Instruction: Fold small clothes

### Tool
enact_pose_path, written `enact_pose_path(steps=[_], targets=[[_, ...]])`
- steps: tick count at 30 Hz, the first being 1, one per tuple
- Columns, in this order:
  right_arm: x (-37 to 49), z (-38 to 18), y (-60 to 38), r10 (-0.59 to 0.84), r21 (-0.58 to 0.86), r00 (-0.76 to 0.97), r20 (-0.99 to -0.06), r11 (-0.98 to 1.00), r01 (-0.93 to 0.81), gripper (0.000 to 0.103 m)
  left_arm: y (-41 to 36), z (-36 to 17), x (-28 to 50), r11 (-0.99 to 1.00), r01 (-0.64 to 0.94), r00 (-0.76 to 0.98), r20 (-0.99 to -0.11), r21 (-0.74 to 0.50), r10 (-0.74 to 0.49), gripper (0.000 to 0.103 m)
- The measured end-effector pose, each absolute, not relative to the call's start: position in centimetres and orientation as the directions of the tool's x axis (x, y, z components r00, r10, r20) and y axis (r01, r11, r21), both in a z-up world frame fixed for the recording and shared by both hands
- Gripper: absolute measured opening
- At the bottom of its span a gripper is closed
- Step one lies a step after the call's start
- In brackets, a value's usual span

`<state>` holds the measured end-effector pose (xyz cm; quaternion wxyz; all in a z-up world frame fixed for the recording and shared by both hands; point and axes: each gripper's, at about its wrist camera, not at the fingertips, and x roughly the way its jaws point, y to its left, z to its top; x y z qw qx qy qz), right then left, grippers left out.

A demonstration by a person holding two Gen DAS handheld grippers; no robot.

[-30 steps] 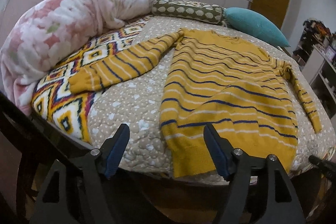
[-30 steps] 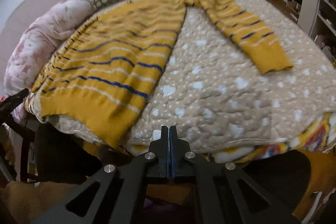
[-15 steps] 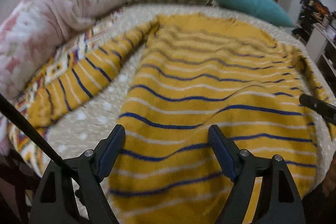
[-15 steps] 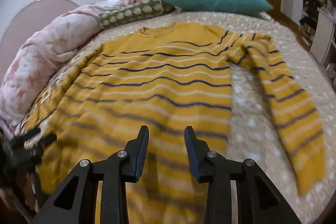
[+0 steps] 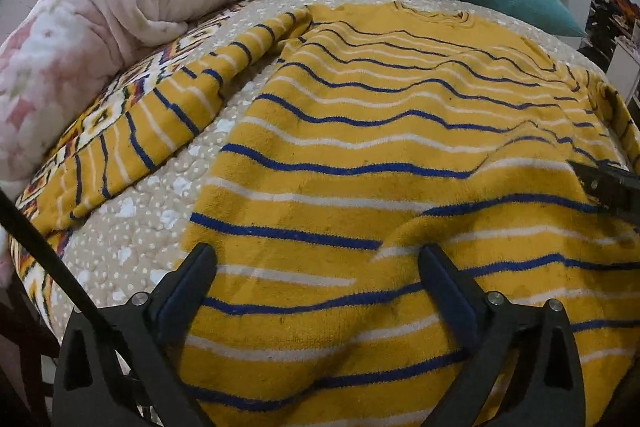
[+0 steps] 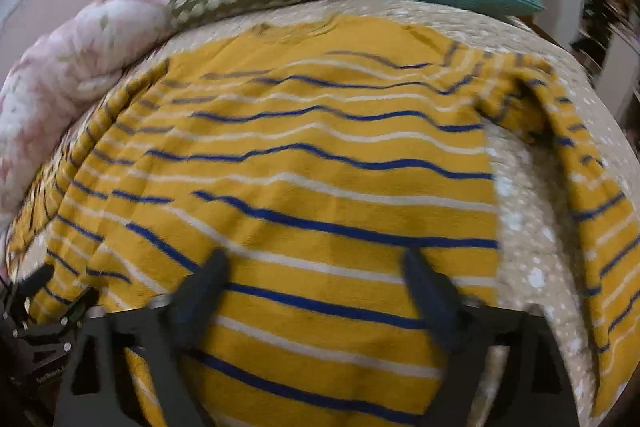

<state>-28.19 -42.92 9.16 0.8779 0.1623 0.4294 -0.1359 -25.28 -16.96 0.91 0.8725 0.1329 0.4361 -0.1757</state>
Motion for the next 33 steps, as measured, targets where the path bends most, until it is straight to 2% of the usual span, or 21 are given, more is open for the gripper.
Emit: enact_pose_path(steps=[6, 14, 33], targets=[[-26.5, 8.7, -41.5, -0.189, 0.023, 0.513, -0.837, 0.926, 0.378, 0.103, -17.1, 0.9, -25.1, 0.907, 0.415, 0.539, -0.822, 0.072, -0.181, 0.102], [-27.0, 8.4, -41.4, -0.203, 0.033, 0.567, -0.798, 0.925, 0.377, 0.103, -17.4, 0.9, -24.8, 0.914, 0.398, 0.528, -0.835, 0.078, -0.158, 0.103], [-26.8, 8.4, -41.0, -0.248, -0.009, 0.558, -0.792, 0.918, 0.396, 0.103, -17.7, 0.9, -24.7, 0.927, 0.365, 0.523, -0.843, 0.085, -0.129, 0.103]])
